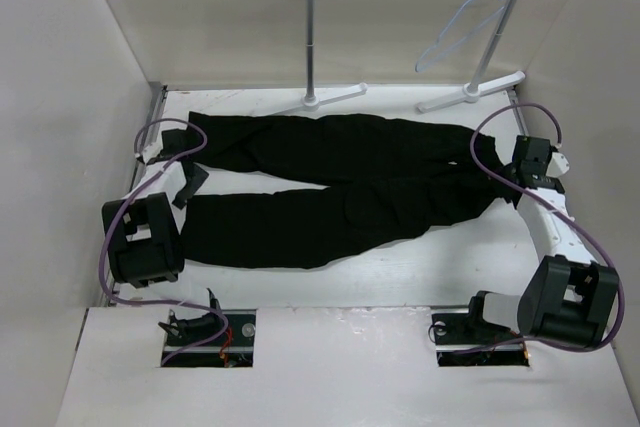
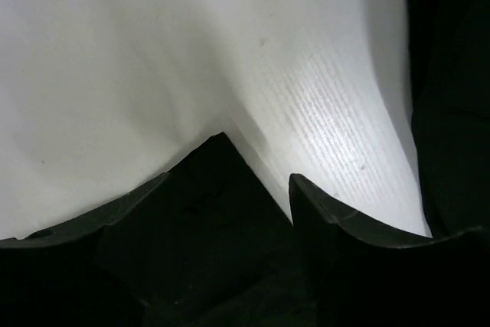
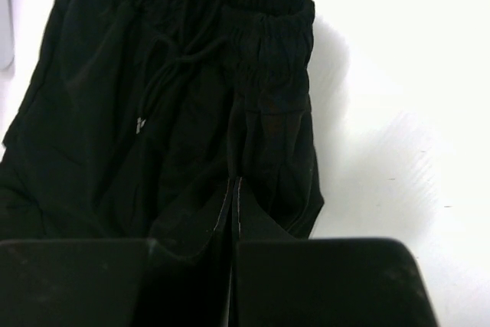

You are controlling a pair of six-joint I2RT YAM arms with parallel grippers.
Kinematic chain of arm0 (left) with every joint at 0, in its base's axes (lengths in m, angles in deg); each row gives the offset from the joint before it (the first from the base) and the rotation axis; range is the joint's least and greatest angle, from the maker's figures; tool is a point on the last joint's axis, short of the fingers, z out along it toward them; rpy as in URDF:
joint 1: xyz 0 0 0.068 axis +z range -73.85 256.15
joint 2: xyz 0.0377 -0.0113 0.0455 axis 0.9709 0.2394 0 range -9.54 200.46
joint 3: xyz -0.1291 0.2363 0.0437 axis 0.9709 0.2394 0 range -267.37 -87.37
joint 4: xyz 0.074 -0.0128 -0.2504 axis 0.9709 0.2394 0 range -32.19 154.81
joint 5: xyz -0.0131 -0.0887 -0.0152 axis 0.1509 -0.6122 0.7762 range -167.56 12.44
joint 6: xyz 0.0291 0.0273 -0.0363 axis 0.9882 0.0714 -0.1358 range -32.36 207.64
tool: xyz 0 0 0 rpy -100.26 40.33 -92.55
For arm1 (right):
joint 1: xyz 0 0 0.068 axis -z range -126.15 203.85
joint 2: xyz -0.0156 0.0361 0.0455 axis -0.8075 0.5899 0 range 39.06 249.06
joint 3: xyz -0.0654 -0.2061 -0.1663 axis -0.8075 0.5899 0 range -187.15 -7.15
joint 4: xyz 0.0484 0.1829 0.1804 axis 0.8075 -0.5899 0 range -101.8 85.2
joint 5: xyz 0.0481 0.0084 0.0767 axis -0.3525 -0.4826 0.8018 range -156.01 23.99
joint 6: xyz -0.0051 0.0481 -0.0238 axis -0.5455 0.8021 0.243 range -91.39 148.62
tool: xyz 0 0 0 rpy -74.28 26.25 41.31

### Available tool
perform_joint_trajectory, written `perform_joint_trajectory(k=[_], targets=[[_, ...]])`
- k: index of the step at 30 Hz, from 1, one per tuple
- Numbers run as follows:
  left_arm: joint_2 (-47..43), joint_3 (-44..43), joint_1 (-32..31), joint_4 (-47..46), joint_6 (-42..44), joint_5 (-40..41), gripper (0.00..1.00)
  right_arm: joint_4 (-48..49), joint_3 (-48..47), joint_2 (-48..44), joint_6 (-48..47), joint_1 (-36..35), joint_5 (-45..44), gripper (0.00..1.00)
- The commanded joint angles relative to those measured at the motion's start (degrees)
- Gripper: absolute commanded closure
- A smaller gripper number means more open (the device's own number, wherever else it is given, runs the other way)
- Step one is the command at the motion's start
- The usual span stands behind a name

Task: Place the trousers on the hanger
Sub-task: Flatten out the trousers at the center of the board.

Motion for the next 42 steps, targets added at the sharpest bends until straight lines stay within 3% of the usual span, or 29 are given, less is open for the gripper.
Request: perform_joint_trajectory(k=[1, 4, 7, 13, 23, 26, 35, 39, 42], targets=[[1.7, -1.7, -1.0, -0.4, 0.7, 1.3, 0.45, 3.1, -3.4, -0.7, 0.2, -1.0, 0.5, 0.96], [2.6, -0.5, -1.0, -1.3, 0.4, 0.0, 0.69, 3.1, -4.1, -0.6, 0.1, -1.0, 0.7, 0.95], [1.7, 0.4, -0.6, -0.7, -0.1, -2.4, 0.74, 2.9, -5.2, -0.7, -0.1, -0.7, 1.1, 0.94], [-6.6, 1.6, 0.9, 1.2, -2.8, -2.9, 0.99, 2.7, -8.4, 0.7, 0.0, -0.7, 2.1, 0.96], [-32.2, -6.4, 3.3, 9.0, -6.4, 0.4, 1.0, 4.3, -11.7, -6.5, 1.2, 0.7, 5.2, 0.99], [-35.5, -7.5, 3.9, 9.5, -7.5, 0.1, 1.0, 5.3, -11.1, -8.3, 3.1, 2.0, 7.1, 0.99], [-38.9, -17.3, 4.2, 10.1, -9.9, -0.6, 0.99, 17.3, -4.9, -13.2, 15.9, 9.7, 23.7, 1.0], [-43.0, -15.8, 4.1, 14.0, -9.9, 1.8, 0.99, 10.7, 1.0, -19.5, 16.0, 8.1, 21.5, 1.0], [-47.4, -11.0, 3.1, 17.1, -9.6, 6.0, 0.98, 2.2, 7.2, -26.2, 15.4, 5.9, 14.4, 1.0]])
